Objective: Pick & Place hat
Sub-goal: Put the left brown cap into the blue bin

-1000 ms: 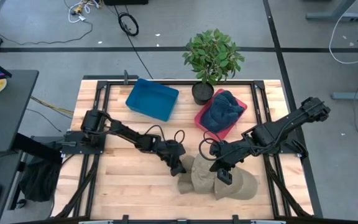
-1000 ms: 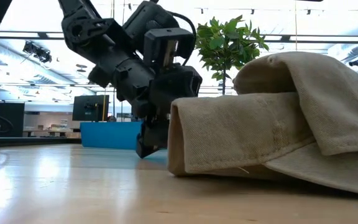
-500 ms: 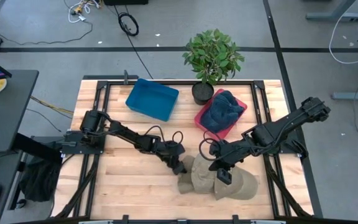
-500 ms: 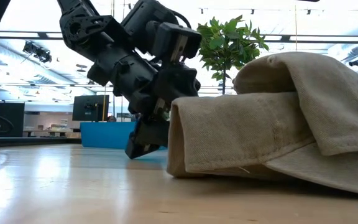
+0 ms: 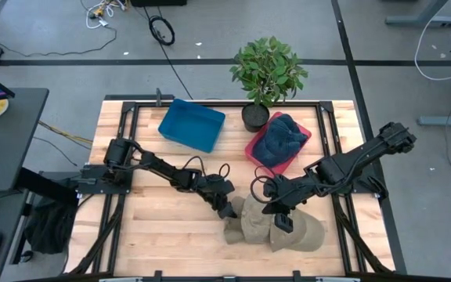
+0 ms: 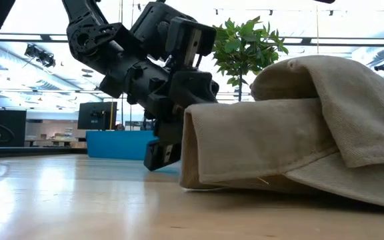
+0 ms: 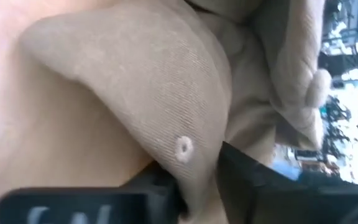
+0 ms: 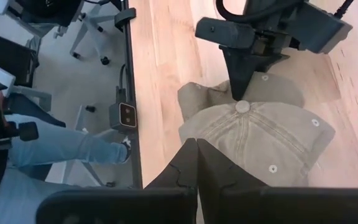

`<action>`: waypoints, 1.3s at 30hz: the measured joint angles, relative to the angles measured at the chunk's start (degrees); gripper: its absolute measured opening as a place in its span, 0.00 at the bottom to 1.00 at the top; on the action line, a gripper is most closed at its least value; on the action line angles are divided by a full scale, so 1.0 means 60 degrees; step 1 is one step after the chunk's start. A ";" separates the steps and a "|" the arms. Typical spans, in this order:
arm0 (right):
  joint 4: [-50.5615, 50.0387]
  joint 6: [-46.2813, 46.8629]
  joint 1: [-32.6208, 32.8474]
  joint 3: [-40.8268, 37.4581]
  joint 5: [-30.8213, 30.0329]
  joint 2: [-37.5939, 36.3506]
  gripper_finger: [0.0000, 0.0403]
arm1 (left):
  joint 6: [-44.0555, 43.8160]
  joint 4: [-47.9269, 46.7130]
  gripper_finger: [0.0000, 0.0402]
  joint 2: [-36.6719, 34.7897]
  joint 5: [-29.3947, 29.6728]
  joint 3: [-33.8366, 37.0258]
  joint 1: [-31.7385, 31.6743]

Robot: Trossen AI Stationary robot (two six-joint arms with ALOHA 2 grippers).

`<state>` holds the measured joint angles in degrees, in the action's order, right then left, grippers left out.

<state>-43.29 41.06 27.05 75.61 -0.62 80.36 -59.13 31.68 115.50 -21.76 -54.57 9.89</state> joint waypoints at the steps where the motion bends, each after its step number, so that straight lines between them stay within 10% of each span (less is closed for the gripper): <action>1: -0.0005 -0.0004 0.0000 0.0000 0.0000 0.0003 0.00 | 0.0000 0.0021 0.17 0.0000 -0.0176 0.0000 0.0000; 5: -0.0122 -0.0181 0.0000 0.0000 0.0000 0.0003 0.00 | -0.0054 0.0150 0.03 -0.0003 -0.0979 -0.0004 0.0000; 19: -0.0298 -0.0705 0.0000 0.0000 0.0002 0.0003 0.00 | -0.1673 0.2806 0.01 -0.0044 -0.3703 -0.0022 -0.0310; 39: -0.0825 -0.0929 0.0007 0.0000 -0.0444 0.0010 0.00 | -0.2543 0.4885 0.01 -0.1643 -0.4729 -0.0033 -0.1475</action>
<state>-48.24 35.48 27.09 75.61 -3.29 80.42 -74.39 60.99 105.65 -50.13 -54.76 1.04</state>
